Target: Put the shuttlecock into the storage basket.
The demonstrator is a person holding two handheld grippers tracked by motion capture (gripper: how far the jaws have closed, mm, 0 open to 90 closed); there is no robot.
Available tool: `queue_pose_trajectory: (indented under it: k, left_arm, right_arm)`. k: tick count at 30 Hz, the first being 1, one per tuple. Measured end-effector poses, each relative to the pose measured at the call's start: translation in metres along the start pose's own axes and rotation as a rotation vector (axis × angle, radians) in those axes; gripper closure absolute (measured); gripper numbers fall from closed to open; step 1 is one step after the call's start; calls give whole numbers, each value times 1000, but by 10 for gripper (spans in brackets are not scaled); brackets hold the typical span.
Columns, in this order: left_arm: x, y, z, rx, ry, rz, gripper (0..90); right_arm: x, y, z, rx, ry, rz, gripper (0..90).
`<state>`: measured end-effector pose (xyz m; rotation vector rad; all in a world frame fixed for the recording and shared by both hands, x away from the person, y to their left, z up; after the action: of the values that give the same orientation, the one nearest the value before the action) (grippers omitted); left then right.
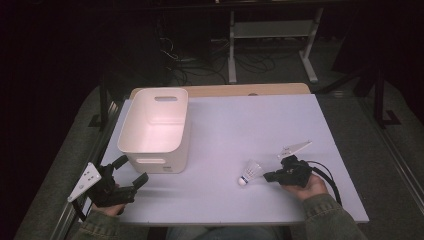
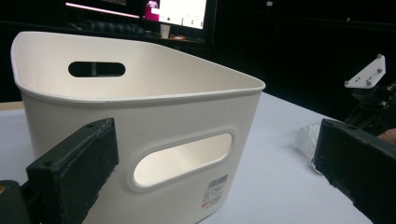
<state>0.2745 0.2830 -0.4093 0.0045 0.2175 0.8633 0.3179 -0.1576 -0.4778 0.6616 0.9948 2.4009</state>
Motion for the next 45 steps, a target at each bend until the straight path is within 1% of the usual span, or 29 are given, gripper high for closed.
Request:
queue_pose_trajectory:
  k: [1,5,7,9,10,11,15,16,17,19,22,25,26,27,28,29,31,32,34,35,36,37,38,39,40,44,45]
  left_arm:
    - [0,0,0,1,-2,0,0]
    - [0,-1,0,1,5,-3,0]
    - [0,0,0,4,0,-1,0]
    - [0,0,0,5,1,-1,0]
    - [0,0,0,2,3,-3,0]
    - [0,0,0,2,4,-1,0]
    - [1,1,0,2,-3,-2,0]
    - [1,1,0,1,-1,-3,0]
    - [1,1,0,1,1,-4,0]
    - [1,1,0,0,5,-6,0]
    - [0,0,0,-1,7,-7,0]
    - [1,1,0,5,4,-6,0]
    - [1,1,0,4,4,-7,0]
    - [1,1,0,5,1,-7,0]
    - [1,1,0,3,2,-8,0]
    - [1,1,0,3,2,-8,0]
    - [1,1,0,4,4,-8,0]
    - [1,1,0,4,2,-8,0]
    - [1,2,0,3,1,-8,0]
    - [1,2,0,3,3,-8,0]
    - [1,1,0,1,5,-10,0]
    - [1,1,0,0,8,-11,0]
    - [1,2,0,4,5,-11,0]
    - [1,2,0,4,2,-11,0]
    - [1,2,0,2,4,-13,0]
    - [1,2,0,-1,6,-14,0]
    - [1,2,1,-2,7,-14,0]
  right_arm:
    - [-1,-1,1,-3,14,1,884]
    - [-1,-4,7,-9,15,-4,884]
    - [-1,-6,10,-8,21,-6,884]
    - [-1,-8,14,-7,12,-7,884]
    - [-1,-10,15,-12,24,-6,885]
    - [-1,-10,17,-8,15,-7,884]
    - [-1,-14,21,-15,9,-9,885]
    - [-2,-14,22,-17,21,-11,885]
    - [-2,-15,23,-20,12,-11,885]
    - [-4,-15,25,-27,14,-15,885]
    - [-5,-18,27,-24,1,-18,885]
    - [-6,-21,30,-19,2,-26,885]
    - [-7,-22,31,-21,10,-25,885]
    - [-6,-23,33,-19,-2,-25,885]
    - [-6,-25,34,-25,7,-26,886]
    - [-5,-26,36,-20,1,-23,885]
    - [-5,-29,38,-22,16,-26,885]
    - [-4,-30,40,-24,10,-25,886]
    - [-4,-32,43,-25,24,-21,885]
    - [-2,-32,44,-25,14,-18,885]
    - [-2,-34,46,-31,25,-17,885]
    - [-1,-35,47,-27,23,-16,886]
    - [-1,-36,48,-31,32,-14,886]
    - [1,-36,49,-28,20,-8,885]
    - [2,-37,50,-27,21,-7,885]
    - [6,-40,56,-43,43,-5,885]
    - [8,-41,57,-41,42,1,885]
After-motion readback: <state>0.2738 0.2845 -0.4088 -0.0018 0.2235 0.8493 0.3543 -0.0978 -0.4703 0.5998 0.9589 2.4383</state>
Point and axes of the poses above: each handheld gripper's, and its own axes: y roughly backward along the jaws, z roughly out of its top, x roughly to its left, the point moved 6 cm from there along -y, roughly forward along the jaws, and after that the axes turned 2 degrees about y, right-handed, at the moved point
